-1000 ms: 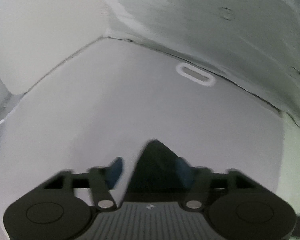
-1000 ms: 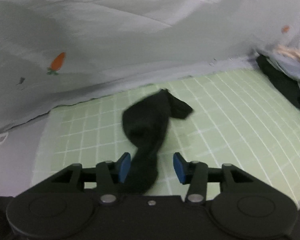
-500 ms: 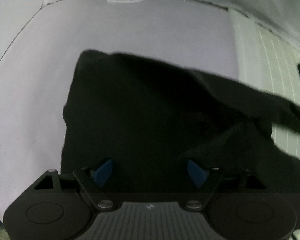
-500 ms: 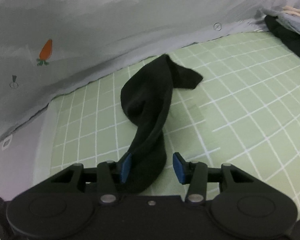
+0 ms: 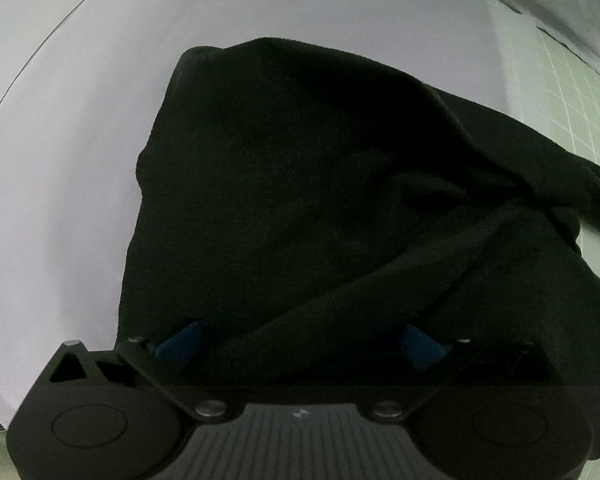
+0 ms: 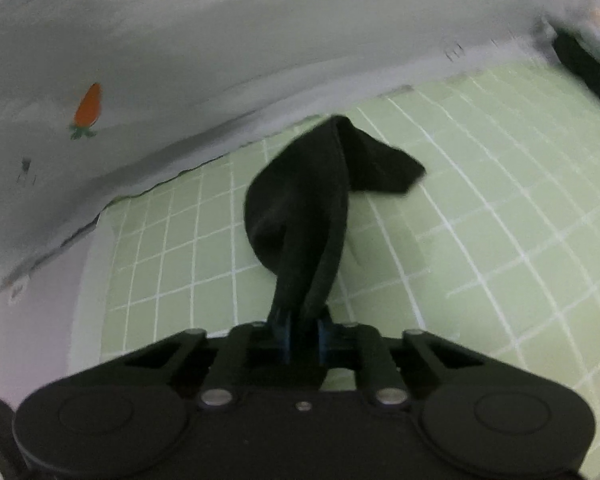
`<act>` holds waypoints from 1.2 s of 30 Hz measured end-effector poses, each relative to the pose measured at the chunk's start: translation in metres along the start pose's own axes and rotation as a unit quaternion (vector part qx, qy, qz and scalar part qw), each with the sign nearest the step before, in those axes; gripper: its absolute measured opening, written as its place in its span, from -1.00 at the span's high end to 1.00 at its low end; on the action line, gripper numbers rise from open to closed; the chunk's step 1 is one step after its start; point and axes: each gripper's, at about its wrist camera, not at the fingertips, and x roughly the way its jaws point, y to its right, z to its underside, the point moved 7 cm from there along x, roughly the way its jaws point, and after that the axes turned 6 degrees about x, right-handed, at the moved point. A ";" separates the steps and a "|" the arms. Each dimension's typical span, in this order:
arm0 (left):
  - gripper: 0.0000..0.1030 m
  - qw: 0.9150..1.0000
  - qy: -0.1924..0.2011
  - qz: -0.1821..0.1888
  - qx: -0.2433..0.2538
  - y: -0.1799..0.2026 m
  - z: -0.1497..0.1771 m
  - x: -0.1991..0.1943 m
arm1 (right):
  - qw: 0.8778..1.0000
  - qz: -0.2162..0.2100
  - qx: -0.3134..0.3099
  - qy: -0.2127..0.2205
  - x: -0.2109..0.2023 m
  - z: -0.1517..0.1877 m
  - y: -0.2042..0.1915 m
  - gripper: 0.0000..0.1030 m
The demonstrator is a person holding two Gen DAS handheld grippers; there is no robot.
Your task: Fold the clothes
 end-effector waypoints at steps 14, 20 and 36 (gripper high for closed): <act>-1.00 1.000 -0.008 0.006 0.022 0.001 -0.006 0.000 | 0.919 -0.075 -0.387 -0.007 0.009 0.026 -0.131 0.29; -1.00 1.000 -0.007 0.006 0.026 0.002 -0.008 -0.001 | 0.971 -0.124 -0.203 -0.010 -0.012 0.012 -0.099 0.13; -1.00 0.999 -0.018 0.007 0.030 0.007 -0.020 0.000 | 0.999 -0.037 0.034 0.014 0.020 -0.035 0.008 0.14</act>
